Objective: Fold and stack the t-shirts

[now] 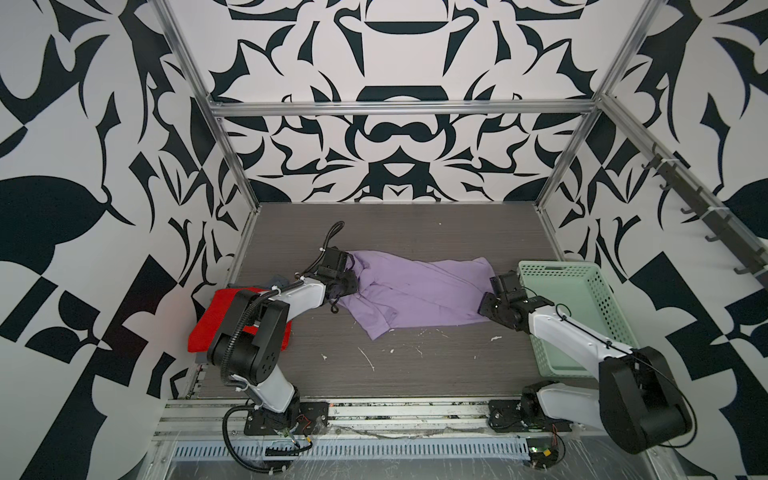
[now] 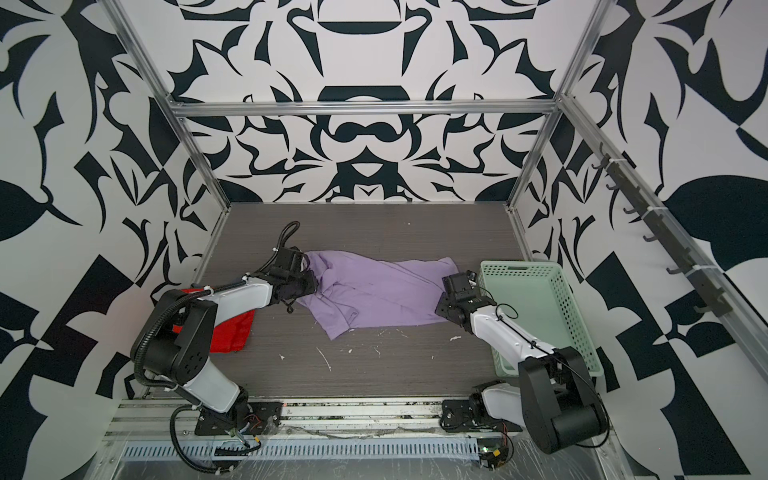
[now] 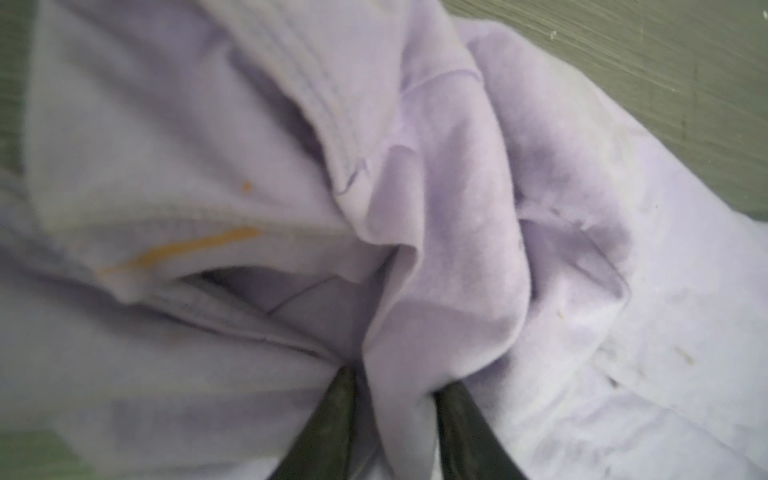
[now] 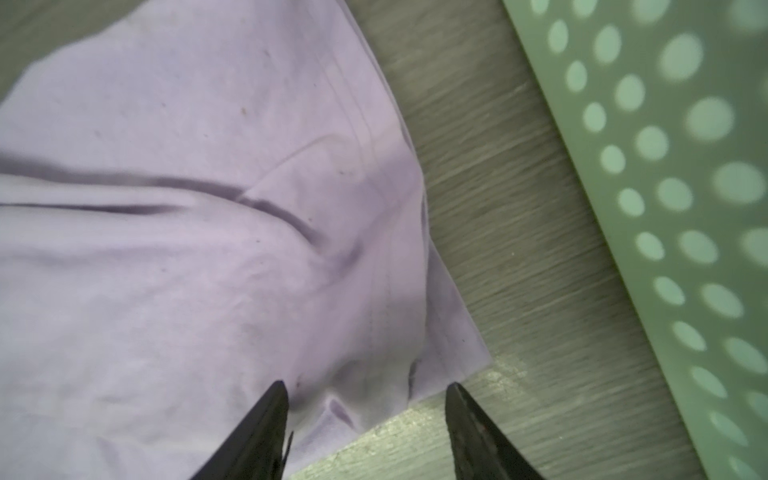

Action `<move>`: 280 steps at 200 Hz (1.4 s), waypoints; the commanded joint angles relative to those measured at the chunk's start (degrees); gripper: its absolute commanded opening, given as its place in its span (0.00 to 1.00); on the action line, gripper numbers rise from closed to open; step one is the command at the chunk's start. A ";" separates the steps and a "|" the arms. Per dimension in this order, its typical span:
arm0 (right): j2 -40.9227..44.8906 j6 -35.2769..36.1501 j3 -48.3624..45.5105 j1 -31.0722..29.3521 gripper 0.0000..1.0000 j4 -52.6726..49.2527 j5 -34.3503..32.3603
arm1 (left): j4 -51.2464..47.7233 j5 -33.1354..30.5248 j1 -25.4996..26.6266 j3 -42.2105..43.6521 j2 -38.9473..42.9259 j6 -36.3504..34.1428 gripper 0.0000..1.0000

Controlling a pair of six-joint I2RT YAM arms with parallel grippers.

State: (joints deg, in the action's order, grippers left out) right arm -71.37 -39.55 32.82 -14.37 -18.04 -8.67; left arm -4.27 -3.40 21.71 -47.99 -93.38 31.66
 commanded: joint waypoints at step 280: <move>3.00 14.74 19.50 0.25 0.00 -19.72 -0.27 | -30.37 2.97 -0.21 -17.55 15.35 -2.63 0.00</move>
State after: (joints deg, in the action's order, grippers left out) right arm -71.02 -30.46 47.66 -14.33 -28.58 -9.69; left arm -21.30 -2.81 23.59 -62.35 -81.60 30.33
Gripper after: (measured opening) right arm 0.051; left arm 0.051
